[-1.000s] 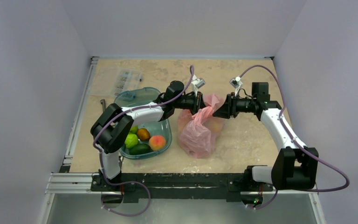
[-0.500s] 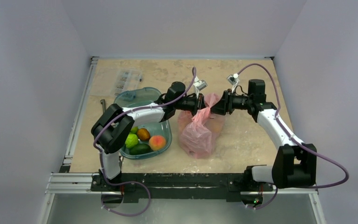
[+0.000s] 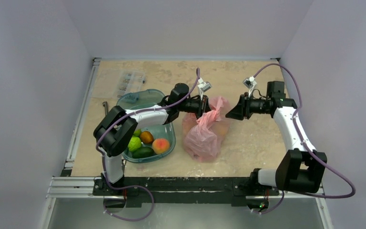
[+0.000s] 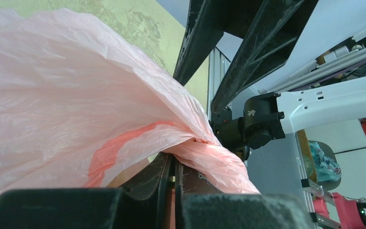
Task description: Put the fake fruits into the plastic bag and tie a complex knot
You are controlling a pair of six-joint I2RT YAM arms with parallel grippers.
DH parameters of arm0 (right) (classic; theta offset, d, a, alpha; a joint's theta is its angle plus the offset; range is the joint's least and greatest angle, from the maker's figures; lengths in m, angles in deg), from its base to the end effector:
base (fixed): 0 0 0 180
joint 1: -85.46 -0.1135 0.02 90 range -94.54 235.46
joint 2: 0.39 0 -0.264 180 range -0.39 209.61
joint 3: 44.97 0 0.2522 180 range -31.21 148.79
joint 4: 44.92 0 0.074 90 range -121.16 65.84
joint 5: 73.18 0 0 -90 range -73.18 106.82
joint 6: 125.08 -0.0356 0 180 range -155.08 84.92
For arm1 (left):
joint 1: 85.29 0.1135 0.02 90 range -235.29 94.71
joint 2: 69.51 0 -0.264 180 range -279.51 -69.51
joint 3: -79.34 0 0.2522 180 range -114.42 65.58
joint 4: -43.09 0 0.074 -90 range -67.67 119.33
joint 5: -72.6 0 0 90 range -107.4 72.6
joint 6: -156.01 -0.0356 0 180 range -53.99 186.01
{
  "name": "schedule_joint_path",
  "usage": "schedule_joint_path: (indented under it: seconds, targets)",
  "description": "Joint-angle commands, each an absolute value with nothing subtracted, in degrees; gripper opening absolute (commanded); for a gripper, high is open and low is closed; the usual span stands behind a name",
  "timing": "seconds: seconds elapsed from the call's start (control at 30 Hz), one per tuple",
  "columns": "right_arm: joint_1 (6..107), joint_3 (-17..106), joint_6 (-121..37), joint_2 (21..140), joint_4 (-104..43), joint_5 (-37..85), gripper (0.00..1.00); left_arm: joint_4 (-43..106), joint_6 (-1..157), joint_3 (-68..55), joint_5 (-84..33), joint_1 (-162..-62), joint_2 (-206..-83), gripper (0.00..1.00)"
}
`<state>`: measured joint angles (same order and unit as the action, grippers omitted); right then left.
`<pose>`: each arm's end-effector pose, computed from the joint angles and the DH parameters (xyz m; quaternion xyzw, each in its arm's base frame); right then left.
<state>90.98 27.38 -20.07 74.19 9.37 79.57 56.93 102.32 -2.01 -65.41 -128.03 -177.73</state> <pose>0.2535 0.0073 0.2829 -0.2171 0.8024 0.4468 0.3308 0.2926 -0.3064 0.2282 0.2929 0.6997 -0.6074 0.2358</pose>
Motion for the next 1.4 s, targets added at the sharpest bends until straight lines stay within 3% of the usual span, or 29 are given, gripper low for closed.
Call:
schedule_joint_path:
  seconds: [0.0,0.67,0.77,0.9,0.93,1.0,1.1,1.17,1.37]
  targets:
    - [90.99,29.61,-12.31,76.3,17.05,80.16,0.32,60.64,102.92,-3.93,-66.88,-127.66,-178.16,0.0]
    - [80.99,26.92,-26.09,78.76,-2.46,80.58,0.41,59.5,101.78,-4.97,-67.65,-128.19,-178.33,0.0]
    - [80.89,27.57,-24.75,78.98,-0.88,80.72,0.27,59.46,101.99,-5.2,-67.67,-128.28,-178.59,0.0]
    - [81.05,28.94,-16.87,79.53,6.81,81.42,0.0,58.49,101.26,-4.8,-66.98,-127.72,-178.08,0.0]
    - [81.27,29.21,-15.25,79.5,8.28,81.36,0.0,58.2,100.88,-4.7,-66.82,-127.5,-177.8,0.0]
    - [82.23,29.53,-13.72,79.54,9.68,81.67,0.0,56.92,100.08,-4.41,-66.12,-126.87,-177.32,0.08]
    - [84.24,30.44,-11.83,80.1,11.15,81.79,0.0,54.54,98.74,-4.02,-65.13,-125.61,-175.85,0.32]
    - [84.98,31.33,-10.39,80.97,12.54,81.86,0.0,52.12,97.05,-2.92,-63.94,-124.66,-173.84,0.43]
    - [85.06,30.77,-12.71,81.36,10.59,82.72,0.0,39.27,86.69,0.96,-60.32,-118.54,-163.64,0.52]
